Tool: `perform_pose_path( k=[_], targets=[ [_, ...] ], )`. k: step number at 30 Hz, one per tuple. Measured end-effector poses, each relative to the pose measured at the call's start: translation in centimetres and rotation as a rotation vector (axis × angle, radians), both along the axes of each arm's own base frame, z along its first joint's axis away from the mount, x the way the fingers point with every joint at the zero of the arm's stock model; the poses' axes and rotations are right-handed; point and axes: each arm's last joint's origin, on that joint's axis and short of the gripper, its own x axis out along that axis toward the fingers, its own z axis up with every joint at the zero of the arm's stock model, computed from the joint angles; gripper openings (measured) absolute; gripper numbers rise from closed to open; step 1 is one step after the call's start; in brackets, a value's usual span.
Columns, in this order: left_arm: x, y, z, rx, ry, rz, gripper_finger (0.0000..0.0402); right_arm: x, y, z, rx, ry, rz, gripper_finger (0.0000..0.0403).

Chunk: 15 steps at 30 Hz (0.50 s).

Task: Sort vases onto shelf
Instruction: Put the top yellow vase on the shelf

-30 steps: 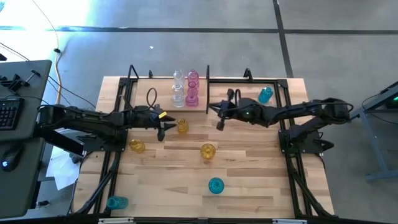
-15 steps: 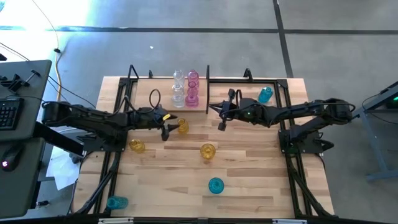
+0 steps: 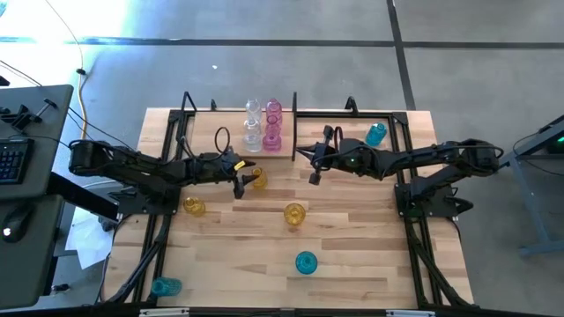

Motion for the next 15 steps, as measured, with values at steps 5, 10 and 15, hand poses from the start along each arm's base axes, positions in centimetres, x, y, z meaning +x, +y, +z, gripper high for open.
perform_pose_path(
  k=[5,10,15],
  targets=[
    [0.41,-0.12,-0.54,0.023,0.008,-0.021,0.023,0.0,0.0,-0.01,0.0,0.001,0.0,0.0],
    [0.66,-0.02,-0.73,0.036,-0.004,-0.002,0.0224,0.0,0.0,-0.03,0.0,0.003,0.0,0.0],
    [0.65,0.02,-0.73,0.052,0.0,-0.004,0.018,0.0,0.0,-0.06,-0.002,0.006,0.001,0.0]
  ],
)
